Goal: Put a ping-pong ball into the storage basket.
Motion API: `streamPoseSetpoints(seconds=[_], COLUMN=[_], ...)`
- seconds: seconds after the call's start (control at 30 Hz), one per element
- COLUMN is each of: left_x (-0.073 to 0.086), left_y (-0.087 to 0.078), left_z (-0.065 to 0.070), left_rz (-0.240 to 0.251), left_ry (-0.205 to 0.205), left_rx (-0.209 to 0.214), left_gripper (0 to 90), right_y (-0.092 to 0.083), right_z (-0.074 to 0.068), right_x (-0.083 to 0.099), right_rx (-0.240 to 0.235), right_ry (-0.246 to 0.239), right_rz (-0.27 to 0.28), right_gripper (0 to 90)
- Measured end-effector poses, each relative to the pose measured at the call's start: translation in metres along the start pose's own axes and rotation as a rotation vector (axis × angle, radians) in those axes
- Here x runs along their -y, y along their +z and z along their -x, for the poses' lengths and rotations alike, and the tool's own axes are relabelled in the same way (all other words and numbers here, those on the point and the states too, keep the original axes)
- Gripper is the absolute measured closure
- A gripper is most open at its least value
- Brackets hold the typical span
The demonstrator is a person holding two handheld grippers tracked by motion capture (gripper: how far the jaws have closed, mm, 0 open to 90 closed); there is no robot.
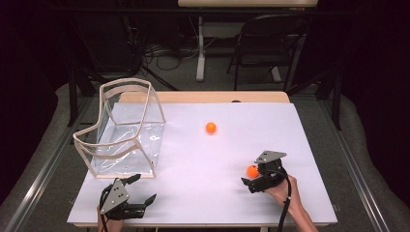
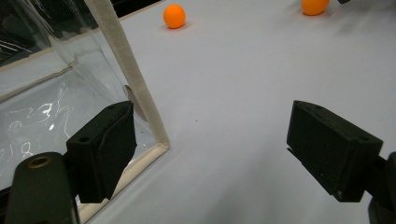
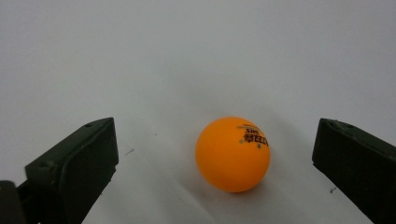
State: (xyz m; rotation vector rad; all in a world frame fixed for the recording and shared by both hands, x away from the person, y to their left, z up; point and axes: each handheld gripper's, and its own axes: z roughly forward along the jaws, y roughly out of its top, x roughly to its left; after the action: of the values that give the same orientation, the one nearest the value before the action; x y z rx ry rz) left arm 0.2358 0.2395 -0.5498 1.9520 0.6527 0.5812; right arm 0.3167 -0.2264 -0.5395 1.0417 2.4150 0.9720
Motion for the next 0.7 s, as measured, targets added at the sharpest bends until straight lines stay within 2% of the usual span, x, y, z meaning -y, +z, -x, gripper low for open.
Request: streamPoseSetpoints(seconds=[0.07,0.1,0.17,0.27,0.7], left_x=[0.0001,0.0002,0.0002,0.0003,0.0003], left_y=[0.0000,0.0001,0.0000,0.0002,-0.0002], left_z=[-0.0001,-0.0002,-0.0003,-0.0006,-0.0011], left_rz=[0.000,0.001,0.002,0.000,0.001], left_ry=[-0.001,-0.001,-0.002,-0.001,-0.002], left_rx=[0.001,0.001,0.001,0.001,0.002], left_gripper=[16.0,16.0,16.0,16.0,16.0], right_y=[0.0003,0.0013,0.0018,0.0038,0.0053], right_z=[0.0002,0.0000,-0.0004,-0.0010,-0.0014], right_x=[0.0003,0.0008,0.0013,0.0020,0.0034], right_rx=[0.004,0.010,0.011,0.022,0.054], right_ry=[-0.003,0.003,0.008,0.016,0.031], right_rz=[0.000,0.002,-0.004,-0.018,-0.047], right_gripper=[3.8,9.8,15.8,20.9,34.4])
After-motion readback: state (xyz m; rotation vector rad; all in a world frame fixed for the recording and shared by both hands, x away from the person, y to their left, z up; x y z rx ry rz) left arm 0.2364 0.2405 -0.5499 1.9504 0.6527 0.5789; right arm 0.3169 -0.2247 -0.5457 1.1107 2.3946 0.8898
